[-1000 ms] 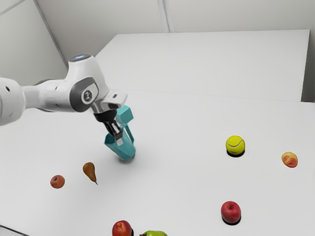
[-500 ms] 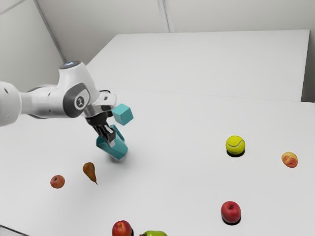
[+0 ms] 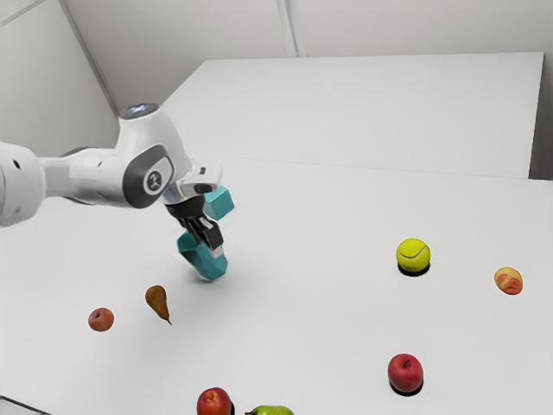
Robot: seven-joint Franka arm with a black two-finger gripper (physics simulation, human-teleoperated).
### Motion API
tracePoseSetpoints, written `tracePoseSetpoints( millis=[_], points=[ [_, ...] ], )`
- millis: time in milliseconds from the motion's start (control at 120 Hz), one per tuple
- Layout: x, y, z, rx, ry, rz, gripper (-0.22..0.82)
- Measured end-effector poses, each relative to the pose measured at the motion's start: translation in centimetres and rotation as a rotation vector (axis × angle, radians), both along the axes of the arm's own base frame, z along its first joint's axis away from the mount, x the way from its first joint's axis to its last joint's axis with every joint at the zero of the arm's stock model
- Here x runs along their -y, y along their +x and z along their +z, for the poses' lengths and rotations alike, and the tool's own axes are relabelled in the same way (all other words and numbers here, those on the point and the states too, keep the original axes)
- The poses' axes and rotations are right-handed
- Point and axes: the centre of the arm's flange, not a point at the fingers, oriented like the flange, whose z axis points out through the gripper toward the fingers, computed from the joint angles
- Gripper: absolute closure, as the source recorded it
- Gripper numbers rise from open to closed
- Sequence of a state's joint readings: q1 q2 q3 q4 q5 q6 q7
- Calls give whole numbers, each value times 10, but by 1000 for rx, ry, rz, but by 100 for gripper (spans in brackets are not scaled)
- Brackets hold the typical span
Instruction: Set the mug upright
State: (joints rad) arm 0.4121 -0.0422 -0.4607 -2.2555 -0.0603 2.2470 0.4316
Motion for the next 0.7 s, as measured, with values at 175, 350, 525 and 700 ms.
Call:
tracePoseSetpoints(
  millis=[175,350,525,700],
  points=[
    [7,0,22,42,15,-4,21],
    [5,-1,66,100,42,12,16],
    [13,3,121,131,47,14,8],
    [25,13,176,123,28,11,3]
  ],
)
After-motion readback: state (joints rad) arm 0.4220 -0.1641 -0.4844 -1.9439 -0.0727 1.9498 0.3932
